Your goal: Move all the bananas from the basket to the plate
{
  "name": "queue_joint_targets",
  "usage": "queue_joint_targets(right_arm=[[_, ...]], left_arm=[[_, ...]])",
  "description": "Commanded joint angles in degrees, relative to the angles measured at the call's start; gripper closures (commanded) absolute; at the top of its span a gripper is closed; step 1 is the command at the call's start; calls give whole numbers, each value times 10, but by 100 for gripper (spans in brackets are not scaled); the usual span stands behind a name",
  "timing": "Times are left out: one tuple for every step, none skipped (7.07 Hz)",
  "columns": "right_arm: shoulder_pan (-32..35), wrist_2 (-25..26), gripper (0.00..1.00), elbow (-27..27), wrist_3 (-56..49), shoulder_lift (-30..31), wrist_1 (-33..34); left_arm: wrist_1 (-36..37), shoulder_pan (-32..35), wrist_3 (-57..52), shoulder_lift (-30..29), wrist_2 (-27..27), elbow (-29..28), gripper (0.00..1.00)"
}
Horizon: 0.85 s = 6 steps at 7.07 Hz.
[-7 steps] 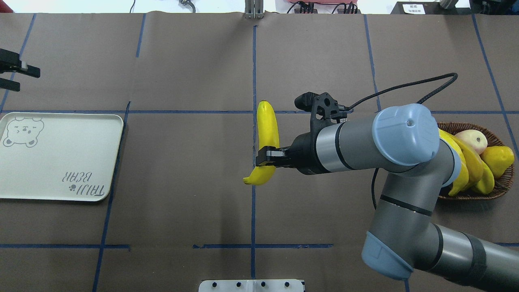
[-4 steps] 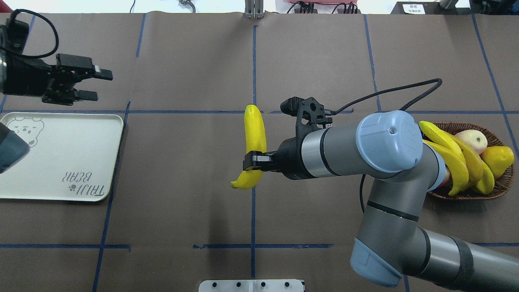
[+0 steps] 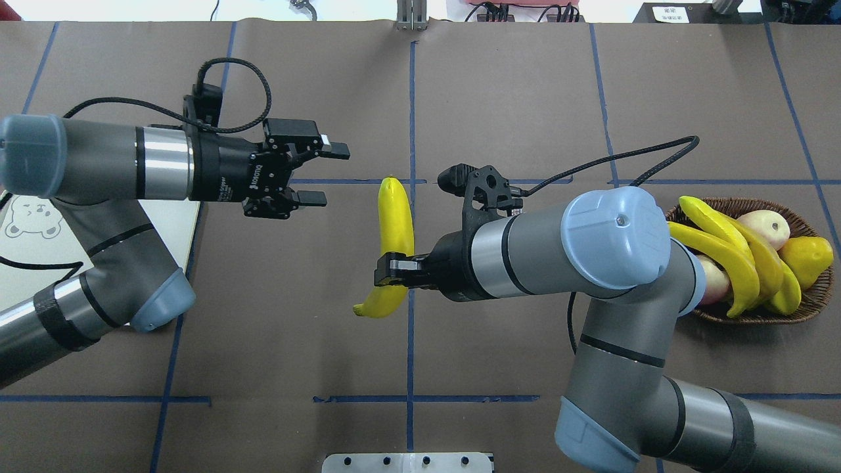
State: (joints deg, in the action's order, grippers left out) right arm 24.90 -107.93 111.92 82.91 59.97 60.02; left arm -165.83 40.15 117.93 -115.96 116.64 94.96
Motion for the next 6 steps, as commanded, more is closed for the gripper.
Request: queue_joint_targets(right_arm=[[-3, 0, 98, 0, 1, -1, 0], [-5, 0, 98, 0, 1, -1, -1], [-4, 0, 98, 1, 1, -1, -2], [-5, 0, 98, 0, 1, -1, -2], [-4, 0, 98, 1, 1, -1, -2], [-5, 0, 98, 1, 1, -1, -2]], left_arm=[[1, -21, 1, -18, -10, -3, 1], [1, -37, 1, -19, -27, -3, 1], [1, -58, -1, -24, -45, -3, 1], [4, -67, -11, -27, -55, -6, 1], [7, -73, -23, -28, -57, -8, 1], [9, -73, -23, -28, -60, -7, 10]])
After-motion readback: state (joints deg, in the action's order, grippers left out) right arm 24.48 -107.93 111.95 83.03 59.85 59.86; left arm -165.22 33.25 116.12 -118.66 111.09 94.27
